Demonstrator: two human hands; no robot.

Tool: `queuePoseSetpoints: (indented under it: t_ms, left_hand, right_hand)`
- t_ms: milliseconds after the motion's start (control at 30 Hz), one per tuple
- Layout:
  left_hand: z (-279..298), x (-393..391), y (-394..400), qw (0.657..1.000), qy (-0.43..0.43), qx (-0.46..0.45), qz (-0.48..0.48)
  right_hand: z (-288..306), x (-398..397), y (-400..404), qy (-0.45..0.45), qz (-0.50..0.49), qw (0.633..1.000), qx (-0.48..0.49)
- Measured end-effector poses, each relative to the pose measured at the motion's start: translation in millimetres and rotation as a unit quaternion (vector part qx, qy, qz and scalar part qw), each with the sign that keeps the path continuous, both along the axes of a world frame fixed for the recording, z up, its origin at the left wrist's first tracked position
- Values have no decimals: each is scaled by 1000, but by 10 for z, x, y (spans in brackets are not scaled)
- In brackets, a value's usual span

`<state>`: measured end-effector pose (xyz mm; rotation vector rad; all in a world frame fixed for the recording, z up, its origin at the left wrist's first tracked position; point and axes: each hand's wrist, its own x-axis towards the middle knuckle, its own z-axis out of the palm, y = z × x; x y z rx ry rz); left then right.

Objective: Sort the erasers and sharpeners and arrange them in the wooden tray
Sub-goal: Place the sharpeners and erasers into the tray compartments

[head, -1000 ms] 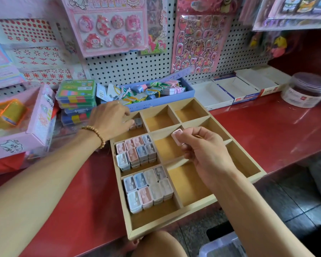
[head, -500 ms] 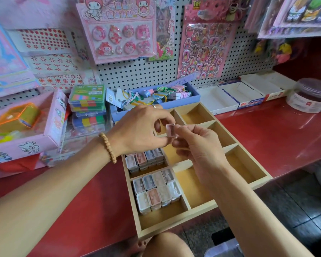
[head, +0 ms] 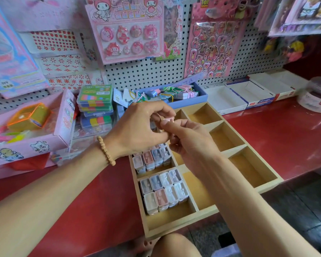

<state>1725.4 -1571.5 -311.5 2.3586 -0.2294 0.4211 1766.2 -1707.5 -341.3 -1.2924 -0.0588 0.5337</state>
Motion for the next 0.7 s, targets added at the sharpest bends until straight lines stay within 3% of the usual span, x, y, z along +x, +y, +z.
queuePoseSetpoints:
  t_ms: [267,500,700]
  left_hand:
    - [-100,114,355,996,11,46,72]
    - [-395,434,773,952,167,214,145]
    - [-600,552,825,925,227,258,166]
  right_hand:
    - [20,79,101,-34,-9,997,-65]
    - [-13,308,-216,-106,-58,980,-156]
    - [-6,476,-361,-215,-35,945,-242]
